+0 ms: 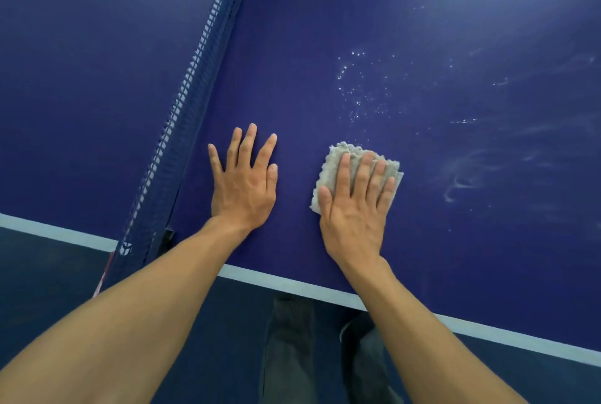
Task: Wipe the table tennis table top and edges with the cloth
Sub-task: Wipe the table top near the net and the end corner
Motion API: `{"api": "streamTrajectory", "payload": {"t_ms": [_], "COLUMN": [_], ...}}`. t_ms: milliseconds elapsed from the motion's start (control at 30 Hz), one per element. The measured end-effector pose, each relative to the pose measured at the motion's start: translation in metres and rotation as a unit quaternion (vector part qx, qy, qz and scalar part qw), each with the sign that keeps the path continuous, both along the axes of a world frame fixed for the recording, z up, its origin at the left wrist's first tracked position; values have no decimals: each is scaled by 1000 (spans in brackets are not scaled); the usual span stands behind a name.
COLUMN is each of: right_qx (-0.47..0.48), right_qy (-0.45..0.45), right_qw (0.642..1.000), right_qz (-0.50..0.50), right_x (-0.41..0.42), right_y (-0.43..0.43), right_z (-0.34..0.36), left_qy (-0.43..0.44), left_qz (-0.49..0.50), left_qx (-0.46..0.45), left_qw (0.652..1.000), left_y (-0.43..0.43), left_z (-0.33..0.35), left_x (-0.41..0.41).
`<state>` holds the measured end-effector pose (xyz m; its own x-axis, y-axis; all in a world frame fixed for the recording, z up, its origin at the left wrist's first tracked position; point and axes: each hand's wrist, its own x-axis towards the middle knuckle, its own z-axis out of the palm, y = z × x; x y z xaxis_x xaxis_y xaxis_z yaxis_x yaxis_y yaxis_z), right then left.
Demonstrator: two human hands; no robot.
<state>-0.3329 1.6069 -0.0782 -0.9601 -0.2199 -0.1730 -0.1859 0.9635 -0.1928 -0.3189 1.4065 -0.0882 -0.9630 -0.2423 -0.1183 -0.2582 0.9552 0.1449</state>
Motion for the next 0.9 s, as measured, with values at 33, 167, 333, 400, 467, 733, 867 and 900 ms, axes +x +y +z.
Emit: {"api": "streamTrajectory", "payload": {"t_ms": [33,167,333,400,467,733,867,900], "right_qx": [-3,-5,39,38,27,7,41,50], "right_qy": [6,14,1,-18,-32,-4,-12,-19], "right_qw": [999,986,995,999,998,986,995,997], "right_qz": [31,167,87,12,-45,169,91,58], "right_x": [2,41,21,-15,-51,-38,-52,-67], "right_y": [-1,45,109,92,58,3,53,52], "right_z": [-2,-5,1,2,2,0,2,1], "left_qy": [0,-5,13,19,22,20,16,18], "left_qz": [3,7,4,2,2,6,-2,-4], "left_qx": [1,4,0,1,-2,-1,-6,-7], "left_qw": [1000,1000,1000,1000,1000,1000,1000,1000], "left_y": [1,4,1,-1,-1,-1,-2,-3], "left_z": [1,5,2,-1,-2,0,-3,-4], "left_x": [0,1,-1,-1,-1,0,0,-1]}}
